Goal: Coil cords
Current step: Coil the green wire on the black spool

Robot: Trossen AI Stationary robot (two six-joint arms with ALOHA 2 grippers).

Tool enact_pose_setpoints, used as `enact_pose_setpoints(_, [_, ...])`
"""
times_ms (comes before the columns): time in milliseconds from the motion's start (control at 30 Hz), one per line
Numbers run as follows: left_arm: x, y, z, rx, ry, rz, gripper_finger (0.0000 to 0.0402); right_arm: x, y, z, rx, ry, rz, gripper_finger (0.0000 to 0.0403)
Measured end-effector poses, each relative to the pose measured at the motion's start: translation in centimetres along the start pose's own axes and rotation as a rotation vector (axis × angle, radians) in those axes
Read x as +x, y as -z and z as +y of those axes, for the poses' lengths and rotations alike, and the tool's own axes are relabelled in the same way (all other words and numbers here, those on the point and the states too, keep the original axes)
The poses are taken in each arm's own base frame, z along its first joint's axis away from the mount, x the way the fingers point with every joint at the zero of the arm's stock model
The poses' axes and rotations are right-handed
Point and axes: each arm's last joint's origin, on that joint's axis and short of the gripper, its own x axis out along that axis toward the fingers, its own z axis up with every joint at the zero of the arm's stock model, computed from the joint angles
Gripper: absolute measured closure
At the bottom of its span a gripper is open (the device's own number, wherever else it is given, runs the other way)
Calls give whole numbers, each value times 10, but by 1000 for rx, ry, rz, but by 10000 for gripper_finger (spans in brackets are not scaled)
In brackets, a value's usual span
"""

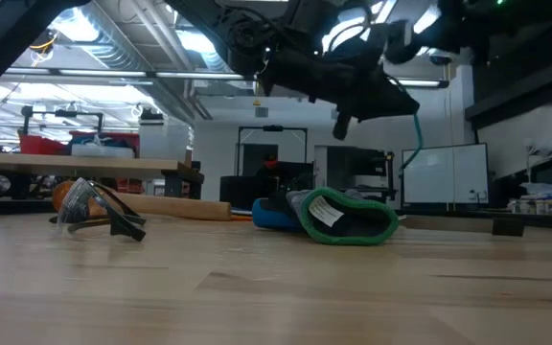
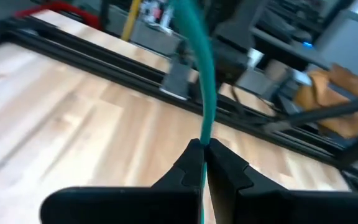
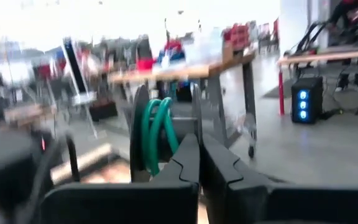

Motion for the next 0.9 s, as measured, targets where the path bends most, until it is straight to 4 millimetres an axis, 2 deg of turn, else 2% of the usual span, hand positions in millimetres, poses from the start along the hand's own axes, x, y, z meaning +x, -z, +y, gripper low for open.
enact_pose_setpoints(167, [-2, -4, 10, -39, -68, -31, 401, -2, -10, 0, 55, -15, -86, 402])
enact_pose_setpoints(300, [-2, -5, 11, -63, -71, -35, 401, -2, -15, 1, 83, -25, -131, 402])
enact_pose_setpoints(567, [0, -2, 3, -107, -76, -42, 401, 8, -18, 8, 81, -28, -211, 402])
enact_pose_setpoints(900, [2, 3, -11, -129, 23, 5, 401, 26, -12, 15, 17, 111, -264, 402])
